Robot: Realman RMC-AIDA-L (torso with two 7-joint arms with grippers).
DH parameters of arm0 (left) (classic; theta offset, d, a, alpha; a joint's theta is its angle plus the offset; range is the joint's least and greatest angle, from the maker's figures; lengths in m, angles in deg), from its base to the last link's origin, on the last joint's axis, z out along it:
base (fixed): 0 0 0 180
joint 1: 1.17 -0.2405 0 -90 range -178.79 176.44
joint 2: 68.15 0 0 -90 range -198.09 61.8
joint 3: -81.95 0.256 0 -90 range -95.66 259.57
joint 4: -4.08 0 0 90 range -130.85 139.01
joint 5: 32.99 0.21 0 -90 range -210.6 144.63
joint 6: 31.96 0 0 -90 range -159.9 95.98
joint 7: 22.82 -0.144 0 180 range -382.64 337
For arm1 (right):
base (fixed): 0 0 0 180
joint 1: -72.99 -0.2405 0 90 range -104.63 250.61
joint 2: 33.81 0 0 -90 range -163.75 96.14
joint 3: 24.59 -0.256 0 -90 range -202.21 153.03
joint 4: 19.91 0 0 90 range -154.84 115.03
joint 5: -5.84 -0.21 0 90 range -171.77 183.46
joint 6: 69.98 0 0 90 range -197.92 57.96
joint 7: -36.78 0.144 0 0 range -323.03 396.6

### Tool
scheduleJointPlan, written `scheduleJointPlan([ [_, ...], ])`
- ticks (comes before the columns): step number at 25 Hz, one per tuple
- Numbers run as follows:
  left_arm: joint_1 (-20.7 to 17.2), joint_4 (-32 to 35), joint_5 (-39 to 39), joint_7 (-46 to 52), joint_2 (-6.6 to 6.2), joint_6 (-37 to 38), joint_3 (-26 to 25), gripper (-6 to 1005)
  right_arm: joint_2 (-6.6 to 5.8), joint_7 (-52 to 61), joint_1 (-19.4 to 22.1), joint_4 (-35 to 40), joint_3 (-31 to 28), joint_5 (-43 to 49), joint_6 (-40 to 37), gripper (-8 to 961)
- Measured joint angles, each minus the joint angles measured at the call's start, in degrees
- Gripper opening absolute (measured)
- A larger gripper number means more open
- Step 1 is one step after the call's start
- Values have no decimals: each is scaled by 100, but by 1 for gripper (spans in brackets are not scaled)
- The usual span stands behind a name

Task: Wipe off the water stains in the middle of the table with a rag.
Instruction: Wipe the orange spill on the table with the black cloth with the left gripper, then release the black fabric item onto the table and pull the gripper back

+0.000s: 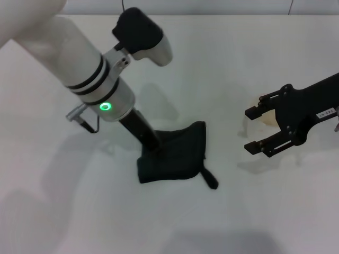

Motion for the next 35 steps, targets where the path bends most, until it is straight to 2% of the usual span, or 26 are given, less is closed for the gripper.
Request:
scheduleJointPlan([
  [7, -326, 380, 192, -68, -8, 13, -210, 50, -2, 0, 16, 5, -69, -30, 0, 784],
  [10, -571, 805, 141, -150, -8, 75, -217, 59, -4, 4, 16, 5, -75, -32, 0, 784],
  [16, -1121, 1588, -1, -300, -1, 213, -434, 248, -8, 8, 106, 4, -269, -189, -25, 784],
  [21, -2019, 2342, -905, -1241, -4, 600, -1420, 489, -21, -77, 320, 60, -736, -485, -223, 783],
  [24, -2557, 2591, -1631, -2033, -6, 801, -2110, 542, -22, -228, 531, 63, -885, -592, -235, 783],
  [28, -3175, 2570, -2231, -3062, -7, 1073, -2882, 613, -11, -626, 809, -102, -986, -895, -179, 783],
  [32, -3718, 2557, -2533, -3894, -8, 1342, -3273, 684, -13, -1150, 992, -487, -1046, -1215, -21, 783],
  [35, -3997, 2468, -2749, -4299, -12, 1486, -3415, 672, -15, -1598, 1088, -890, -1063, -1415, 137, 782],
])
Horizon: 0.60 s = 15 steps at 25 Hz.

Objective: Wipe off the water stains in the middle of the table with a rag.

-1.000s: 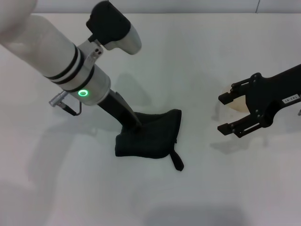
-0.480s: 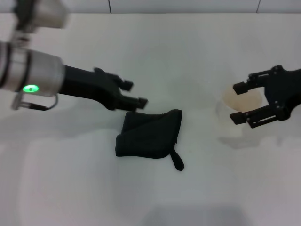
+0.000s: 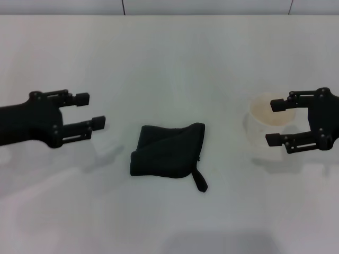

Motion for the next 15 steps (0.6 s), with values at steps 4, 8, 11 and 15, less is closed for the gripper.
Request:
scheduleJointPlan([
  [4, -136, -117, -66, -208, -36, 413, -143, 672, 1, -475, 42, -449, -65, -172, 129, 782],
  [8, -163, -132, 70, -220, -70, 634, -168, 672, 2, -613, 48, -627, -115, -187, 239, 782],
  [11, -171, -133, 138, -231, -98, 660, -189, 672, 15, -709, 80, -634, -120, -210, 340, 782],
  [15, -180, -140, 144, -258, -112, 661, -224, 672, 19, -840, 106, -645, -120, -323, 407, 781],
])
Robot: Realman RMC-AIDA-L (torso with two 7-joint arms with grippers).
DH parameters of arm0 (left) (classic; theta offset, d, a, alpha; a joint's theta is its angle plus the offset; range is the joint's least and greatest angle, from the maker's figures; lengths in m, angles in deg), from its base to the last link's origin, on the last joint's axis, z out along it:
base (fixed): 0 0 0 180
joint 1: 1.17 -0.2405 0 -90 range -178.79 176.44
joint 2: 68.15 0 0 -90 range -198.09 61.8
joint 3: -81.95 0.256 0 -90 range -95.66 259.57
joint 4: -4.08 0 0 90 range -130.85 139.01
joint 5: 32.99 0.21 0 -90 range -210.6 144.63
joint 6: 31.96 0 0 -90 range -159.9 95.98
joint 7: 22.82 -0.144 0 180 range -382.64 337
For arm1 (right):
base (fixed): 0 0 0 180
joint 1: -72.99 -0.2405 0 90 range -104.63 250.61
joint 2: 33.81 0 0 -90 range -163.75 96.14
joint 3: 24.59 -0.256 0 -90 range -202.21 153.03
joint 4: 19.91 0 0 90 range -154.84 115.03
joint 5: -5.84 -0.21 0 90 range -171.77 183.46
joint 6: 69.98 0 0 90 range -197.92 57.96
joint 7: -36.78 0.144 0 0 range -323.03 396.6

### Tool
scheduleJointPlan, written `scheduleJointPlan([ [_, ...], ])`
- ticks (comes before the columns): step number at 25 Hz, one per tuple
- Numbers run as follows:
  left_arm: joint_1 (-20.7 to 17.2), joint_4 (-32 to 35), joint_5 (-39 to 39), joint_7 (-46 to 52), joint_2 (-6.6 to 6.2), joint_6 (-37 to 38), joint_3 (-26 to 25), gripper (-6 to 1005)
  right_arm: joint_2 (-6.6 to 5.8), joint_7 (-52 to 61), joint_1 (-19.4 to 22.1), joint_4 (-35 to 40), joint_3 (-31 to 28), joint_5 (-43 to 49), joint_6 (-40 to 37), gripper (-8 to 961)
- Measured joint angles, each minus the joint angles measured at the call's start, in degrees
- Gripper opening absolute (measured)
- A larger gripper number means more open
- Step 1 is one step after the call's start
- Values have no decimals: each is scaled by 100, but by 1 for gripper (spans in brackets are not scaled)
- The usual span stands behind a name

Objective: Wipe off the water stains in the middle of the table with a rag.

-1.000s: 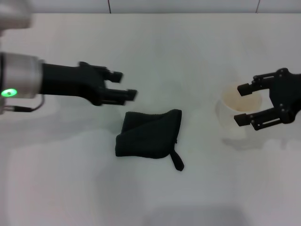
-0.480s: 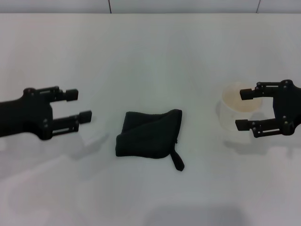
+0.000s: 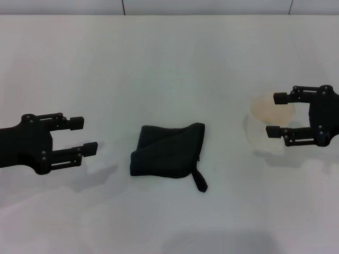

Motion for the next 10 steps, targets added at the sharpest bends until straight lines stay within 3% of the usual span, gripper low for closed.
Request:
scheduleJointPlan([
  [10, -55, -2, 7, -14, 31, 1, -371, 672, 8, -400, 96, -190, 1, -310, 196, 778],
])
